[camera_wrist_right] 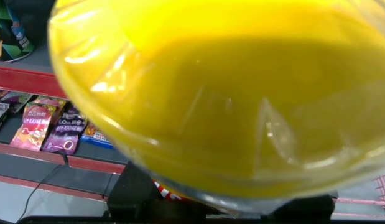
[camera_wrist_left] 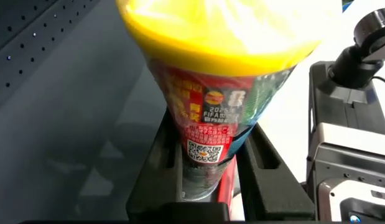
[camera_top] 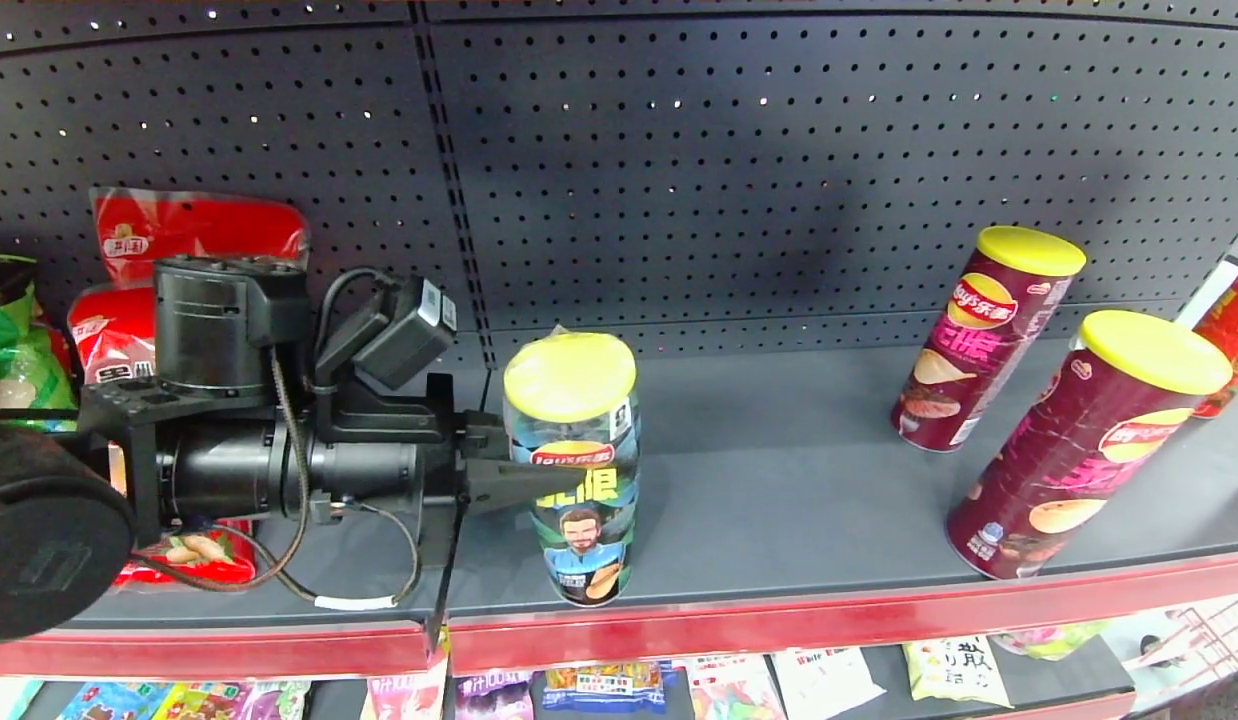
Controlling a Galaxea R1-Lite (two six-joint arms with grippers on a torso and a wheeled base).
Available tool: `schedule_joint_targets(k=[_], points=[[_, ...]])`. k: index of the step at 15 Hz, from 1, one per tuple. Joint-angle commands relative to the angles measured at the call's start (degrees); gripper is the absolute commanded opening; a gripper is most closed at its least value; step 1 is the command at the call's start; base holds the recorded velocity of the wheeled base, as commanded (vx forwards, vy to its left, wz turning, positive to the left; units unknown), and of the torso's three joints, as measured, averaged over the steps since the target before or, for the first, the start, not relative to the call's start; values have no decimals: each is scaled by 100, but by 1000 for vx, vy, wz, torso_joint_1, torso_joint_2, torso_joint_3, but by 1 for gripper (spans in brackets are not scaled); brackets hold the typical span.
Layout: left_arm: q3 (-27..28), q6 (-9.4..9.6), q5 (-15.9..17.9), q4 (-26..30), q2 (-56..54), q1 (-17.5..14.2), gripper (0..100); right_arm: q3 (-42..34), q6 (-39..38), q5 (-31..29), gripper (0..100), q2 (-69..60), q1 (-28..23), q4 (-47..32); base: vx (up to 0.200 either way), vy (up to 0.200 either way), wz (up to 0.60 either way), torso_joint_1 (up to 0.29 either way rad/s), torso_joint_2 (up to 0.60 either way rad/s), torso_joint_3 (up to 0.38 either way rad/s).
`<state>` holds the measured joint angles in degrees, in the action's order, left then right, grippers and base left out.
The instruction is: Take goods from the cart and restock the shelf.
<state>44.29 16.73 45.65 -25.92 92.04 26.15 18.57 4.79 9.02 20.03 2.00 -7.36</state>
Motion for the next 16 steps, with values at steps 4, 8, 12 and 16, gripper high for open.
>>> schedule_joint_targets(k=[4, 8, 12, 16], points=[[-122, 33, -21, 43, -46, 4, 0, 7, 4, 3, 0, 54, 2, -2, 0, 0, 0, 0, 0, 0], [-140, -3, -162, 43, -72, 13, 100, 24, 13, 12, 0, 98, 11, 7, 0, 0, 0, 0, 0, 0], [-465, -3, -505, 52, -362, -40, 100, 297, 39, 601, 0, 484, 11, -2, 0, 0, 0, 0, 0, 0], [-1300, -11, -988, 69, -1197, -356, 100, 938, 514, 1647, 0, 1645, 20, 33, 0, 0, 0, 0, 0, 0]])
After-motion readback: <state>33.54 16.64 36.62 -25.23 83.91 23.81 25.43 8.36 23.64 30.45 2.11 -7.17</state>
